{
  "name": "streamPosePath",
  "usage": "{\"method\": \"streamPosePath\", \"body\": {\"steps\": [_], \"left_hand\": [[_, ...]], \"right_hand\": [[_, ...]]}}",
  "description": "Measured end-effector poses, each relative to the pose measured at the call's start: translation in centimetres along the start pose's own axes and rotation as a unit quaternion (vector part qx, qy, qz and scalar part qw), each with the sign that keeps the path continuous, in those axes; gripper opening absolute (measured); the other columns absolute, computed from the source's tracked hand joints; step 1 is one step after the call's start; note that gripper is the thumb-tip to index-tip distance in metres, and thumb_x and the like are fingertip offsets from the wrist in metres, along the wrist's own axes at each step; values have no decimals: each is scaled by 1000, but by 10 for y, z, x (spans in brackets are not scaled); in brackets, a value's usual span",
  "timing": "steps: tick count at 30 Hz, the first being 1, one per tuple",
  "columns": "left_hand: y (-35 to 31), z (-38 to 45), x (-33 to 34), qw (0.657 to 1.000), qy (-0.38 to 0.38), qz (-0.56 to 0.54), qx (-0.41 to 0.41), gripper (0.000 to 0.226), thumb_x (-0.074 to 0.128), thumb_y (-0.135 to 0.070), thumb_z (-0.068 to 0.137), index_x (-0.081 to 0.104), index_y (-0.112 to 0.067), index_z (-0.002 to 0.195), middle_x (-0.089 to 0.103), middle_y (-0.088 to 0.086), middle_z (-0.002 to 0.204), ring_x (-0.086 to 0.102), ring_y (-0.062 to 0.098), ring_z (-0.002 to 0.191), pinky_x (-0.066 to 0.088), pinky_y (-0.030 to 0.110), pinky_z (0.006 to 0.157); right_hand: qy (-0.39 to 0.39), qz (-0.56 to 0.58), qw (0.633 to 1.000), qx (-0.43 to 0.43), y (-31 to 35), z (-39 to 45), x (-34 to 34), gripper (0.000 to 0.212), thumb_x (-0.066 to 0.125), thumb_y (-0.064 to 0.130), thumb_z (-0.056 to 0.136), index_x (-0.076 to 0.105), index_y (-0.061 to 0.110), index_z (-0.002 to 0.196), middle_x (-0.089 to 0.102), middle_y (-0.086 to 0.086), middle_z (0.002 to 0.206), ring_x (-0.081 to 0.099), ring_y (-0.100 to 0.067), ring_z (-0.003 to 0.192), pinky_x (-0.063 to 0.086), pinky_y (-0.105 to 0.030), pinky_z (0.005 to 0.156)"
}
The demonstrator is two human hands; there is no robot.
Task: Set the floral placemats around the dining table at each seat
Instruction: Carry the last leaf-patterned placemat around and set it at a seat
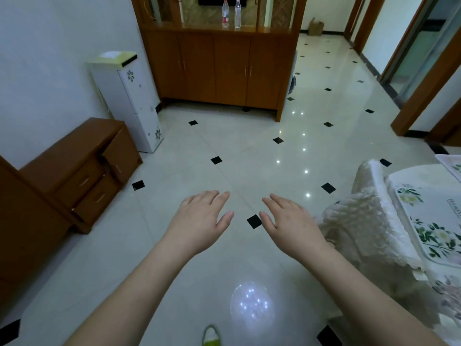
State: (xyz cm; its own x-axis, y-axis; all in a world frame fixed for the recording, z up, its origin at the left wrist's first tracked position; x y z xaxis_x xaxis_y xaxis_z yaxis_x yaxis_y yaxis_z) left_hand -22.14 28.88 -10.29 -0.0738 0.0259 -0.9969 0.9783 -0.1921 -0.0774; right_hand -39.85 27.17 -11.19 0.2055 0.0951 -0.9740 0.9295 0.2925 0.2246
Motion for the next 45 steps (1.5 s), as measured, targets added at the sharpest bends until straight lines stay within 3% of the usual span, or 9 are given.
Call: {"method": "streamPosePath", "body": {"steps": [6,12,23,32,35,37,39,42,45], "left_hand": [[61,63,-8,1000,6,1,26,93,-10,-63,75,27,-30,153,34,-6,156,28,15,144,20,33,115],[72,126,-7,998,8,-10,55,95,-11,-64,73,27,-29,153,34,-5,157,28,15,145,20,33,115],[48,283,10,995,28,-1,100,97,-12,-64,72,27,-29,153,33,-4,157,27,14,145,20,32,115],[10,431,-3,992,33,16,121,93,-8,-66,75,28,-29,153,34,-5,157,27,14,145,20,33,115],[22,480,-24,995,17,1,103,79,5,-66,88,29,-28,153,36,-4,156,30,15,144,24,35,114],[30,509,-37,996,4,3,94,61,22,-57,100,28,-28,153,34,-5,157,29,15,145,25,36,115],[30,535,-42,995,0,8,98,57,26,-53,102,28,-28,153,34,-5,157,29,16,145,24,36,115],[26,570,-35,994,6,4,111,62,20,-58,99,29,-28,153,35,-5,157,30,16,144,25,36,114],[22,609,-24,992,16,2,126,84,0,-67,83,29,-29,152,36,-6,156,31,15,143,25,35,113]], "right_hand": [[0,-10,1000,26,24,73,5,50,28,43,103,32,24,149,30,3,157,28,-13,143,17,-28,113],[3,-16,997,72,6,116,9,50,28,43,103,33,23,149,31,1,157,29,-14,143,17,-28,114],[0,-6,992,127,-85,221,8,51,27,44,103,30,25,150,29,3,158,27,-13,143,17,-28,114],[-11,15,990,138,-180,334,-32,51,26,44,104,29,24,151,29,3,157,27,-14,143,16,-28,114],[-20,11,990,136,-202,366,-49,51,25,43,104,30,23,150,31,3,157,28,-14,143,17,-28,114],[-27,18,990,135,-213,389,-58,51,26,43,104,31,23,150,32,3,156,28,-14,143,19,-29,115],[-36,16,990,137,-224,413,-66,50,28,42,103,34,23,149,35,3,155,31,-15,142,21,-30,113],[-37,9,989,141,-239,447,-72,50,28,42,104,34,23,149,35,3,155,32,-16,141,21,-30,113],[-32,10,987,154,-255,480,-73,50,27,42,104,32,23,150,33,4,156,29,-15,142,18,-29,113]]}}
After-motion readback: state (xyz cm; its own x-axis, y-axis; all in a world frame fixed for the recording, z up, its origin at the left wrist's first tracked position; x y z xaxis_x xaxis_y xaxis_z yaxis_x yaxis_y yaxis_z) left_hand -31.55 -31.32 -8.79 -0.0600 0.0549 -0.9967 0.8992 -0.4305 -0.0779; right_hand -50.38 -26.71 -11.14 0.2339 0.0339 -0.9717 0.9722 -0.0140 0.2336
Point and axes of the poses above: each hand's wrist, its own z-axis towards the middle knuckle, its own x-axis out of the palm, y = z × x, the point moved 7 cm from there along z, towards the middle knuckle
